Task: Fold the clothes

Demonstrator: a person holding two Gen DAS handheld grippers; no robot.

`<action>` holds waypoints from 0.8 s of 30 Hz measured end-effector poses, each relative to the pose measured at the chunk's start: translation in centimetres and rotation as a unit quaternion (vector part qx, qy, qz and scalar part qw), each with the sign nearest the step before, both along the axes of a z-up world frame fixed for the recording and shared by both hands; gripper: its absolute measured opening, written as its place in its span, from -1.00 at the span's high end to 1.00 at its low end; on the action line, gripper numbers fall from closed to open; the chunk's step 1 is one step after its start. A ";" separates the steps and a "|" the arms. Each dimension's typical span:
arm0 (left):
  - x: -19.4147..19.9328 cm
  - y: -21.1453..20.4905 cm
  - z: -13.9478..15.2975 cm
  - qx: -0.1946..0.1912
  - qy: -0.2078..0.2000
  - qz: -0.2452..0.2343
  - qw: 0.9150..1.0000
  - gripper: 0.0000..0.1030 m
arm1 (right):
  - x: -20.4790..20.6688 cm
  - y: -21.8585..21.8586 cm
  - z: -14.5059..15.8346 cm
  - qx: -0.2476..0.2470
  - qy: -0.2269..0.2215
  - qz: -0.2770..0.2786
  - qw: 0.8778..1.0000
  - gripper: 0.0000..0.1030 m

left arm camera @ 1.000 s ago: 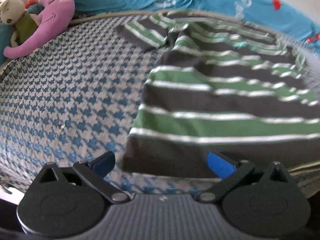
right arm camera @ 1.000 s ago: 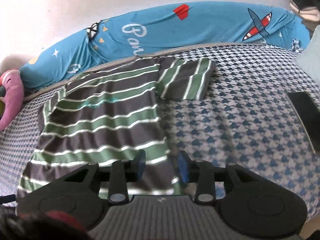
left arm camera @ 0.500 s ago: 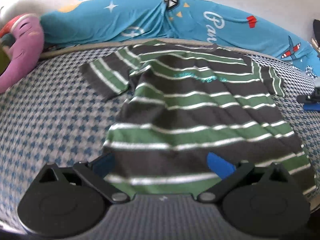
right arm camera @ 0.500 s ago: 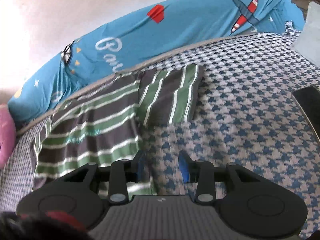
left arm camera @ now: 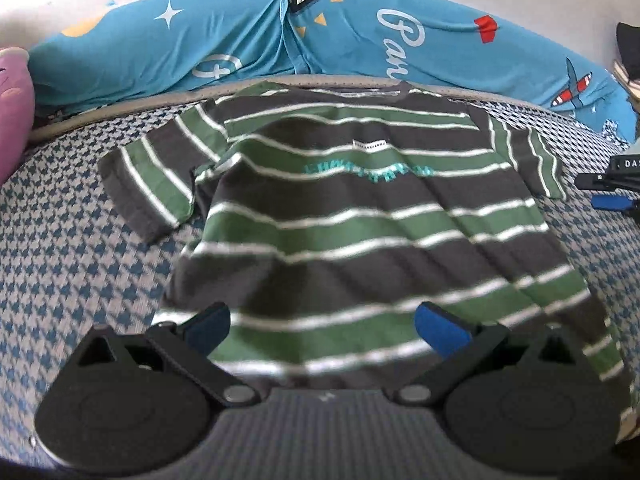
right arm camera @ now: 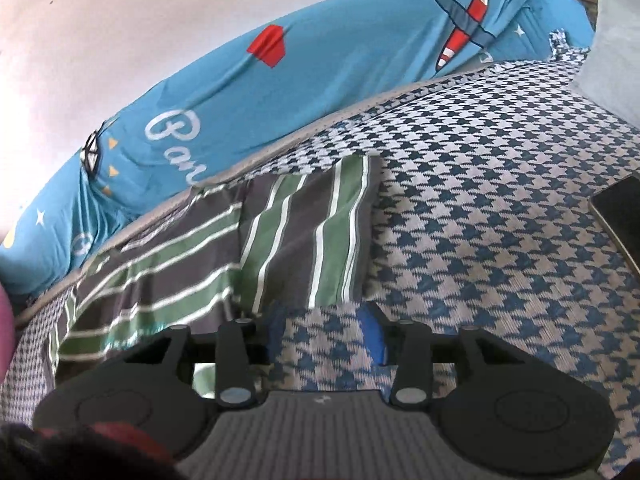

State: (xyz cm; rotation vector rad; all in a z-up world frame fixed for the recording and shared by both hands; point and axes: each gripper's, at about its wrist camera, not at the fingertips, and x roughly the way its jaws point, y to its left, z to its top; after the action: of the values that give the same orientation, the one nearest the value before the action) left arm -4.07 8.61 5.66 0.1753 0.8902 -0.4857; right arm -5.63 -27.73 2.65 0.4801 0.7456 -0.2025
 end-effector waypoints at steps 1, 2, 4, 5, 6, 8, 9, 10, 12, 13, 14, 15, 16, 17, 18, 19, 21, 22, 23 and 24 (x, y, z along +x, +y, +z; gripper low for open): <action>0.5 -0.4 0.0 0.001 -0.002 0.000 1.000 -0.99 | 0.3 -0.2 -0.1 0.002 -0.003 -0.004 1.000 0.07; 1.0 -0.8 0.1 0.000 -0.004 0.000 1.000 -0.99 | 0.6 -0.3 -0.3 0.003 -0.007 -0.008 1.000 0.02; 1.7 -1.3 0.2 -0.004 -0.007 0.001 1.000 -0.99 | 1.3 -0.7 -0.6 0.003 -0.010 -0.019 1.000 -0.06; 2.0 -1.5 0.3 -0.009 -0.009 0.001 1.000 -0.99 | 1.7 -0.9 -0.8 0.005 -0.012 -0.026 1.000 -0.09; 2.4 -1.6 0.3 -0.014 -0.010 0.001 1.000 -0.99 | 2.1 -1.1 -1.0 0.007 -0.015 -0.033 0.999 -0.12; 3.0 -1.8 0.4 -0.023 -0.012 0.001 1.000 -0.99 | 2.9 -1.5 -1.4 0.009 -0.018 -0.044 0.999 -0.13; 3.2 -1.8 0.3 -0.027 -0.012 0.003 1.000 -0.99 | 3.3 -1.6 -1.6 0.011 -0.021 -0.049 0.999 -0.14; 3.5 -1.8 0.2 -0.029 -0.010 0.004 1.000 -0.99 | 3.8 -1.8 -1.8 0.014 -0.022 -0.054 0.998 -0.14; 3.9 -1.7 0.1 -0.030 -0.008 0.009 0.999 -0.99 | 4.7 -2.0 -2.2 0.017 -0.022 -0.062 0.998 -0.15; 4.0 -1.6 0.1 -0.031 -0.008 0.010 0.999 -0.99 | 5.1 -2.2 -2.3 0.018 -0.021 -0.066 0.997 -0.15; 4.1 -1.5 0.0 -0.031 -0.008 0.010 0.999 -0.99 | 5.5 -2.2 -2.6 0.019 -0.020 -0.068 0.997 -0.16; 4.2 -1.5 0.1 -0.032 -0.008 0.010 0.999 -0.99 | 6.0 -2.2 -2.8 0.020 -0.018 -0.071 0.997 -0.17; 4.3 -1.4 0.1 -0.034 -0.006 0.011 0.999 -0.99 | 6.4 -2.3 -3.1 0.021 -0.016 -0.073 0.997 -0.17; 4.4 -1.3 0.1 -0.037 -0.005 0.014 0.999 -0.99 | 6.7 -2.2 -3.2 0.020 -0.019 -0.076 0.997 -0.22; 4.5 -1.1 0.1 -0.039 -0.003 0.016 0.999 -0.99 | 7.0 -1.9 -3.2 0.019 -0.023 -0.074 0.997 -0.28; 4.6 -1.0 0.1 -0.041 -0.001 0.018 0.999 -0.99 | 7.3 -1.7 -3.2 0.019 -0.027 -0.071 0.997 -0.28; 4.7 -0.9 0.2 -0.047 0.004 0.022 0.999 -0.99 | 8.0 -1.2 -3.3 0.027 -0.033 -0.058 0.997 -0.28; 4.8 -0.9 0.2 -0.049 0.005 0.023 0.999 -0.99 | 8.3 -0.9 -3.4 0.033 -0.036 -0.054 0.997 -0.28; 4.8 -0.9 0.1 -0.049 0.006 0.024 0.998 -0.99 | 8.6 -0.7 -3.4 0.043 -0.040 -0.044 0.997 -0.23; 4.8 -0.9 0.1 -0.049 0.007 0.025 0.998 -0.99 | 8.9 -0.4 -3.4 0.053 -0.045 -0.034 0.997 -0.11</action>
State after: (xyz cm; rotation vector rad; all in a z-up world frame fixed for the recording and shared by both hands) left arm 0.74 7.70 5.75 0.0614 0.8801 -0.4839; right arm 3.24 -28.10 -0.78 0.6118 0.6555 -0.2037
